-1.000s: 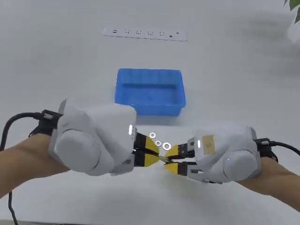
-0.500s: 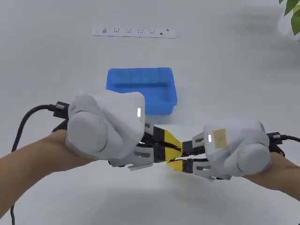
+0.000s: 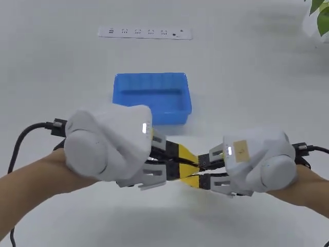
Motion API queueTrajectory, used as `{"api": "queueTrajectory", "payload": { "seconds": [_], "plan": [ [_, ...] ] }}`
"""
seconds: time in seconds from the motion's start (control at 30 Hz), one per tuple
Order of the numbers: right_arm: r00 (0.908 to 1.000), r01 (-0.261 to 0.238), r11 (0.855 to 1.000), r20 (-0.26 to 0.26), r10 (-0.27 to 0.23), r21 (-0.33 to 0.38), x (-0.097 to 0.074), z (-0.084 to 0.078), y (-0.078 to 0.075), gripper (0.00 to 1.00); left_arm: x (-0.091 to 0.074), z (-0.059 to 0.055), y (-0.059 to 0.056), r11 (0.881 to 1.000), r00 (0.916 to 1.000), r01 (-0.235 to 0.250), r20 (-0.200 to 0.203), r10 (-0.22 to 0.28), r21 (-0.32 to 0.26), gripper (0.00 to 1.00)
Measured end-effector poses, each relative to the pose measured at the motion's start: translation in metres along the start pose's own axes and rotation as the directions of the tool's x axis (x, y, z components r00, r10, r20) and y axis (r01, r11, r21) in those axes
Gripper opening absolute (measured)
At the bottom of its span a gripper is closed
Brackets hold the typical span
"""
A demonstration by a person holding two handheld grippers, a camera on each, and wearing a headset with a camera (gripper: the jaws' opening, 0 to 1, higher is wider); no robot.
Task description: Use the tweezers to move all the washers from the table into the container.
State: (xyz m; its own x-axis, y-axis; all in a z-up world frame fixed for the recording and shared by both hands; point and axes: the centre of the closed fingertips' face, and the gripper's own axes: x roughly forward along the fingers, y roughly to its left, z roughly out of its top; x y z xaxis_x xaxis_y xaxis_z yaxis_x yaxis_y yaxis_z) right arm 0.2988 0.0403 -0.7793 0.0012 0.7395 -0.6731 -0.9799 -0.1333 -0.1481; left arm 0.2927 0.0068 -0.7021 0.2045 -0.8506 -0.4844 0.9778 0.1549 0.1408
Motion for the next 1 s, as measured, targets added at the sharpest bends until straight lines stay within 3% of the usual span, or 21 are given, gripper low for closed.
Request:
{"api": "queueTrajectory", "payload": {
  "seconds": [0.2,0.53,0.8,1.0],
  "plan": [
    [1.0,-0.004,1.0,0.004,0.004,-0.028,0.005,0.007,0.005,0.08,-0.008,-0.002,-0.003,1.0,0.9999,-0.013,0.001,0.013,-0.007,0.04],
    [0.9992,0.014,1.0,0.036,-0.015,0.028,0.004,0.011,0.0,0.12,-0.016,-0.003,0.005,0.998,0.999,-0.036,0.023,0.038,-0.044,0.04],
    [0.9993,0.036,0.998,0.011,-0.036,0.047,0.001,0.0,-0.002,0.2,-0.024,-0.001,0.013,0.996,0.9971,-0.064,0.037,0.066,-0.057,0.04],
    [0.9989,0.046,0.997,0.0,-0.046,0.064,0.002,-0.008,-0.003,0.24,-0.032,-0.003,0.026,0.992,0.9928,-0.1,0.057,0.105,-0.082,0.04]
  ]
}}
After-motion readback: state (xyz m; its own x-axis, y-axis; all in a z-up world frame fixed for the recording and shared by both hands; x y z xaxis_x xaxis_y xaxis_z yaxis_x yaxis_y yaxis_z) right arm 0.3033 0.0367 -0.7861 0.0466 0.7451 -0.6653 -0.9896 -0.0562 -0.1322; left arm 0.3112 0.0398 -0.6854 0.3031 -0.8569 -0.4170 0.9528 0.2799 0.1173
